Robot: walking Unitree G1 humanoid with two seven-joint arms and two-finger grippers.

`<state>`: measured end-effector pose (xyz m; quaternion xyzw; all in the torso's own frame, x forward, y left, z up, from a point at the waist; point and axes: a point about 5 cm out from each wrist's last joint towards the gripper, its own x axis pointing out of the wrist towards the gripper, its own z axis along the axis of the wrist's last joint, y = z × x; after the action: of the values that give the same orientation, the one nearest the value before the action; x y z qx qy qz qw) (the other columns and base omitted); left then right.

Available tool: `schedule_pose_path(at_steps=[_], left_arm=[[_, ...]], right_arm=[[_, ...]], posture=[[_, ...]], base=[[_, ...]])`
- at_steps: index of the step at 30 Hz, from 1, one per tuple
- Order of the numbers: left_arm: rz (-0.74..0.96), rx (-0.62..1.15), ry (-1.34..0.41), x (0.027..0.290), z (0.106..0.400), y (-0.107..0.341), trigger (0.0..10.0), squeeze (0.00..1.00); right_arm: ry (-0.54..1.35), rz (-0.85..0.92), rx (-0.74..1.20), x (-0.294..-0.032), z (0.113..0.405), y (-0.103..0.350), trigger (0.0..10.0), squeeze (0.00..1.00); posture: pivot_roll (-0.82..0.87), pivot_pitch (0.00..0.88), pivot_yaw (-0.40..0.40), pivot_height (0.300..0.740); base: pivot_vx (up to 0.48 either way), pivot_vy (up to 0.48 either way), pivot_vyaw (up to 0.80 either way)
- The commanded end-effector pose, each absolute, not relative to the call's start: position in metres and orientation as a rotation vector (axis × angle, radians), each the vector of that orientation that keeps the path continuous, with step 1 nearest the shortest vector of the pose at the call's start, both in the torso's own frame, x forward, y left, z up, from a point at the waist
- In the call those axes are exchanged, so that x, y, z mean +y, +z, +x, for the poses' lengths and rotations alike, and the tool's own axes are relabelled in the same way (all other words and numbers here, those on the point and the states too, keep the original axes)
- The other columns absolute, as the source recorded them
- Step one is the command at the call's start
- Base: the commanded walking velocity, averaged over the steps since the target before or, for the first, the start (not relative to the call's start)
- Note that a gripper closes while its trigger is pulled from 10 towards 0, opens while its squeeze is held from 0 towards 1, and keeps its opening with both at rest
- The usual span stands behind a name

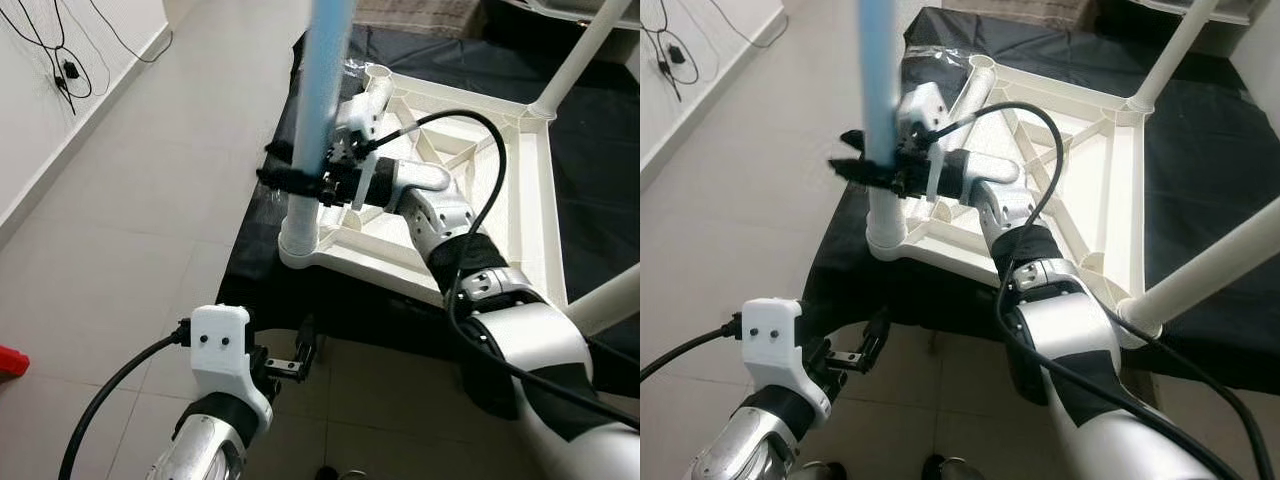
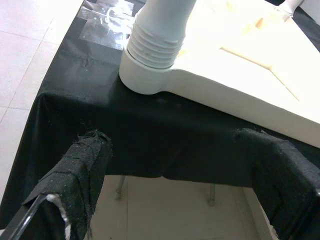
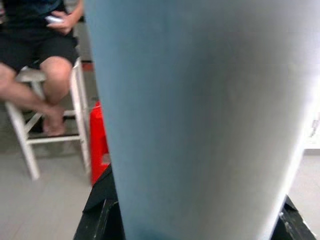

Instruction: Building children table

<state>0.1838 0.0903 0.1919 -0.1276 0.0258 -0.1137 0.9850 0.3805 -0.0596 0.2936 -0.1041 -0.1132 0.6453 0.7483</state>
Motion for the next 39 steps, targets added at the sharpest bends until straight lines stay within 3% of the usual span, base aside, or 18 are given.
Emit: schedule_pose_path(at_steps=[1, 6, 15, 18, 21, 29, 30, 31, 32, 35, 37, 39], left_arm=[[-0.262, 0.063, -0.228, 0.089, 0.182, 0.192, 10.0, 0.00], [-0.262, 0.063, -0.225, 0.089, 0.182, 0.192, 10.0, 0.00], [-0.261, 0.063, -0.221, 0.089, 0.181, 0.192, 10.0, 0.00], [-0.254, 0.058, -0.214, 0.092, 0.183, 0.191, 10.0, 0.00], [-0.250, 0.055, -0.211, 0.093, 0.185, 0.191, 10.0, 0.00], [-0.247, 0.051, -0.208, 0.093, 0.186, 0.192, 10.0, 0.00], [-0.245, 0.048, -0.206, 0.094, 0.188, 0.192, 10.0, 0.00], [-0.245, 0.048, -0.206, 0.094, 0.188, 0.192, 10.0, 0.00], [-0.243, 0.044, -0.204, 0.095, 0.191, 0.191, 10.0, 0.00], [-0.243, 0.044, -0.204, 0.095, 0.191, 0.191, 10.0, 0.00], [-0.239, 0.035, -0.205, 0.096, 0.196, 0.191, 10.0, 0.00], [-0.239, 0.035, -0.205, 0.096, 0.196, 0.191, 10.0, 0.00]], right_arm=[[1.478, -0.227, -0.029, -0.060, 0.378, 0.249, 10.0, 0.00], [1.527, -0.238, 0.033, -0.054, 0.375, 0.239, 10.0, 0.00], [1.328, -0.199, 0.026, -0.048, 0.385, 0.236, 10.0, 0.00], [1.099, -0.171, 0.023, -0.057, 0.395, 0.232, 10.0, 0.00], [0.994, -0.126, 0.007, -0.063, 0.400, 0.233, 10.0, 0.00], [0.877, -0.107, 0.014, -0.071, 0.404, 0.231, 10.0, 0.00], [0.727, -0.097, 0.007, -0.079, 0.409, 0.230, 10.0, 0.00], [0.727, -0.097, 0.007, -0.079, 0.409, 0.230, 10.0, 0.00], [0.521, -0.065, -0.013, -0.092, 0.412, 0.228, 10.0, 0.00], [0.521, -0.065, -0.013, -0.092, 0.412, 0.228, 10.0, 0.00], [0.193, -0.011, -0.061, -0.101, 0.404, 0.221, 10.0, 0.00], [0.193, -0.011, -0.061, -0.101, 0.404, 0.221, 10.0, 0.00]], posture=[[0.07, 0.268, -0.132, 0.740], [0.08, 0.269, -0.137, 0.740], [0.08, 0.266, -0.138, 0.740], [0.08, 0.265, -0.136, 0.740], [0.08, 0.263, -0.134, 0.740], [0.07, 0.258, -0.129, 0.740], [0.07, 0.252, -0.128, 0.740], [0.07, 0.252, -0.128, 0.740], [0.06, 0.242, -0.120, 0.740], [0.06, 0.242, -0.120, 0.740], [0.06, 0.233, -0.115, 0.740], [0.06, 0.233, -0.115, 0.740]], base=[[0.000, 0.000, 0.00], [0.000, 0.000, 0.00], [0.000, 0.000, 0.00], [0.000, 0.000, 0.00], [0.000, 0.000, 0.00], [0.000, 0.000, 0.00], [0.000, 0.000, 0.00], [0.000, 0.000, 0.00], [0.000, 0.000, 0.00], [0.000, 0.000, 0.00], [0.000, 0.000, 0.00], [0.000, 0.000, 0.00]])
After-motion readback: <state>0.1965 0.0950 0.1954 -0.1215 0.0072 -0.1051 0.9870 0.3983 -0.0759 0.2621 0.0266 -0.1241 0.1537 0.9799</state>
